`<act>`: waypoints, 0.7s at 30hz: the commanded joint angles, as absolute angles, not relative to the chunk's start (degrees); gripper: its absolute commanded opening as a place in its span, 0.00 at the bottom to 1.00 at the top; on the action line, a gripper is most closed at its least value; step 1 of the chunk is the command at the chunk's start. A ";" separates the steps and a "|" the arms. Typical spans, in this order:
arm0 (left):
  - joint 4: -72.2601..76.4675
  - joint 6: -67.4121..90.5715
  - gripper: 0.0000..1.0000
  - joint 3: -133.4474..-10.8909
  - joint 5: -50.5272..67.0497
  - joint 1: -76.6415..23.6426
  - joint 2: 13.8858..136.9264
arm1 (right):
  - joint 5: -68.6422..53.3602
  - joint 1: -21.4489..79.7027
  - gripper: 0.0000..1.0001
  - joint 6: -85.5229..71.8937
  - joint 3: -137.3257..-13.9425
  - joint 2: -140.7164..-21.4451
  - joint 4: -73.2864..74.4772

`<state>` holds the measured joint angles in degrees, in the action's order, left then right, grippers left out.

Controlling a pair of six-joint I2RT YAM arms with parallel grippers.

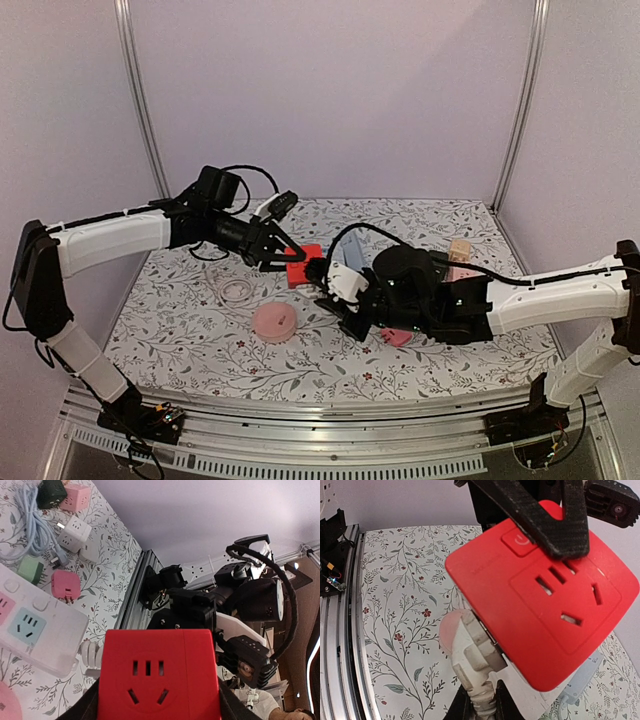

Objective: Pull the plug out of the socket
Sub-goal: Remove the plug from the socket.

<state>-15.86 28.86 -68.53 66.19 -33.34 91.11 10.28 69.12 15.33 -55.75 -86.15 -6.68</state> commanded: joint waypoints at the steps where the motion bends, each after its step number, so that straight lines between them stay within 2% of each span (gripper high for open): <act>1: -14.48 26.69 0.00 -70.83 65.40 -33.41 88.90 | 12.28 70.51 0.00 12.20 -57.49 -86.77 -7.47; 21: -10.30 28.34 0.00 -67.47 55.84 -29.58 84.46 | 19.00 76.82 0.00 9.56 -59.85 -89.34 -6.70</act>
